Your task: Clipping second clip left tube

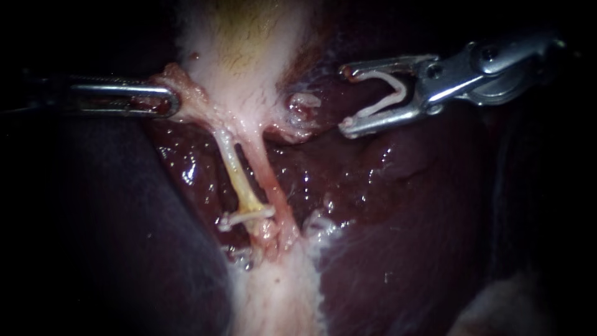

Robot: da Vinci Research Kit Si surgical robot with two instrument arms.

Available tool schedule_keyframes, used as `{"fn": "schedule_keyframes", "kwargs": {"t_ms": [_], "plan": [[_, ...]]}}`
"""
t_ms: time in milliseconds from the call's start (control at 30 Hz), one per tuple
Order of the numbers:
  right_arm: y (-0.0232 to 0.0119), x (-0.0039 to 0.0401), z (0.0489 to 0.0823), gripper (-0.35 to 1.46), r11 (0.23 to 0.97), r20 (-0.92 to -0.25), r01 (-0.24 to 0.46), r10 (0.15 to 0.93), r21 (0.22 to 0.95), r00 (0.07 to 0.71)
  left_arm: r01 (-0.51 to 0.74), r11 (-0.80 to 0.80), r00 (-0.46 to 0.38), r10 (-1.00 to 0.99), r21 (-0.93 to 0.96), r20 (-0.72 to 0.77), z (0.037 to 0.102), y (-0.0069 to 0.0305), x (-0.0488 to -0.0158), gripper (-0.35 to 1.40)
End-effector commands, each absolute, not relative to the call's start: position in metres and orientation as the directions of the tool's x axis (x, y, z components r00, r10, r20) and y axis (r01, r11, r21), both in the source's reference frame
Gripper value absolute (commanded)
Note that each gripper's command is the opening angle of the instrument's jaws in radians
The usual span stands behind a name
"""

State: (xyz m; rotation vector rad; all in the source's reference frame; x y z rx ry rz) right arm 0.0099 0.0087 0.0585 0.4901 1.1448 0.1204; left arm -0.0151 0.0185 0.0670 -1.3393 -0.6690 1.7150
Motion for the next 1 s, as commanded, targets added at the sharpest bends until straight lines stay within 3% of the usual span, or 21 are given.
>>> {"fn": "schedule_keyframes", "kwargs": {"t_ms": [33,400,1000], "plan": [[0.008,0.0105,0.0588,0.48,0.882,-0.84,0.16,0.347,0.444,0.418,-0.289,-0.506,-0.078,0.858,-0.812,-0.507,0.0671,0.0185,-0.0151,-0.35],[0.0027,0.0156,0.0611,0.48,0.796,-0.767,0.168,0.467,0.581,0.439,-0.289,-0.506,-0.078,0.858,-0.812,-0.507,0.0671,0.0186,-0.0151,-0.35],[-0.0014,0.0196,0.0654,0.48,0.74,-0.713,0.177,0.511,0.649,0.48,-0.29,-0.506,-0.077,0.858,-0.812,-0.507,0.067,0.0185,-0.0151,-0.35]]}}
